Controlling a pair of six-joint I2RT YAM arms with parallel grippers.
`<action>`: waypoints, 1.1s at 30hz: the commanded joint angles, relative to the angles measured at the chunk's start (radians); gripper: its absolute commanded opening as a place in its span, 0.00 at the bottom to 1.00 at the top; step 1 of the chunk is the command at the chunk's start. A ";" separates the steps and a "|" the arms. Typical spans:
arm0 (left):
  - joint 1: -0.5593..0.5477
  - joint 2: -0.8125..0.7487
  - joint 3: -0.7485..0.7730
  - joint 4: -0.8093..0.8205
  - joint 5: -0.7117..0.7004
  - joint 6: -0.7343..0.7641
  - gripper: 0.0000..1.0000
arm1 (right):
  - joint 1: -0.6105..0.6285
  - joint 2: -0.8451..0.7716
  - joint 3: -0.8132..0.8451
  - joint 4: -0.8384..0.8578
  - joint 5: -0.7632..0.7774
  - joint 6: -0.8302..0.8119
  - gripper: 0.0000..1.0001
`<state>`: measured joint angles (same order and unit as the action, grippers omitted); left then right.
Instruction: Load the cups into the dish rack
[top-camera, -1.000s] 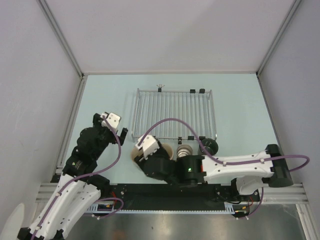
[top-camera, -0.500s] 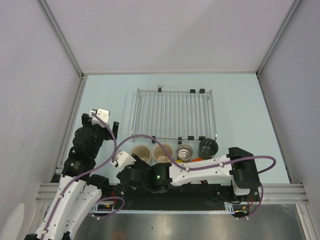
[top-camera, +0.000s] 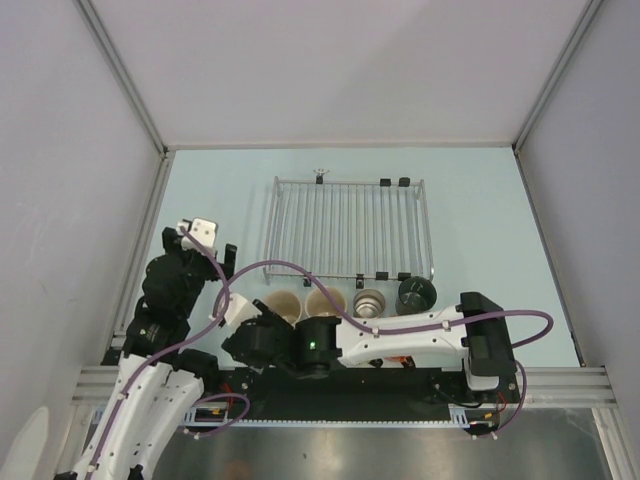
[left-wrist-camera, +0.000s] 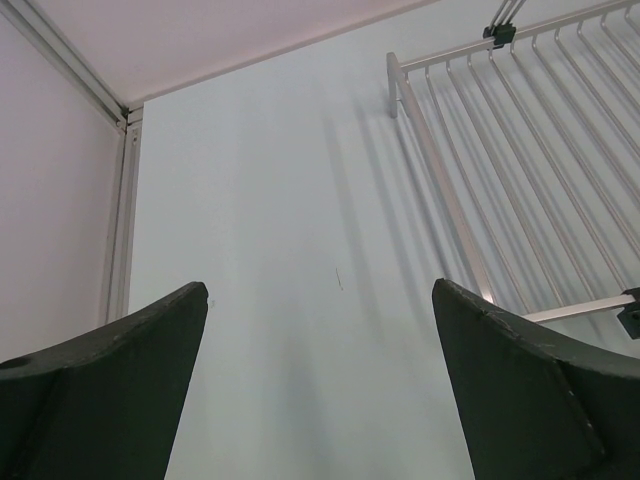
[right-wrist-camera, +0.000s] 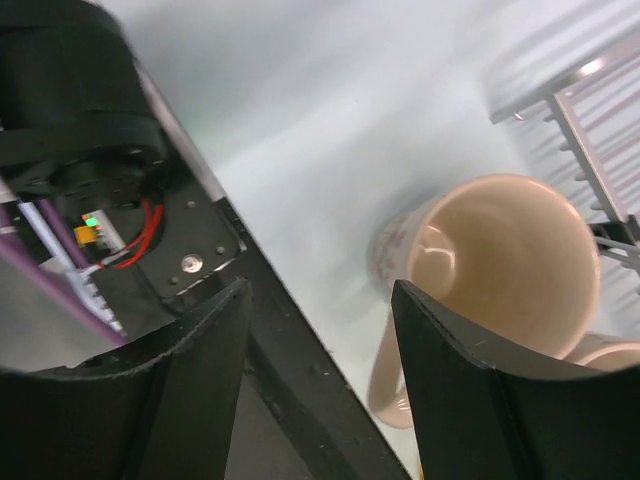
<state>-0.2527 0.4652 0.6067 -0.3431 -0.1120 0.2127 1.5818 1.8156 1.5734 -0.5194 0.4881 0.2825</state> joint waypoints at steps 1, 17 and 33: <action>0.021 0.035 -0.001 0.036 -0.009 -0.038 1.00 | -0.061 -0.032 -0.036 0.012 -0.031 -0.022 0.63; 0.145 0.118 0.062 0.042 -0.014 -0.096 0.99 | -0.154 0.056 -0.135 0.067 -0.132 -0.016 0.45; 0.227 0.136 0.108 0.052 0.037 -0.101 1.00 | -0.167 -0.042 0.028 0.007 -0.128 -0.057 0.00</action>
<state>-0.0605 0.6041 0.6510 -0.3317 -0.1024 0.1387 1.4261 1.9018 1.5192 -0.5159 0.3492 0.2531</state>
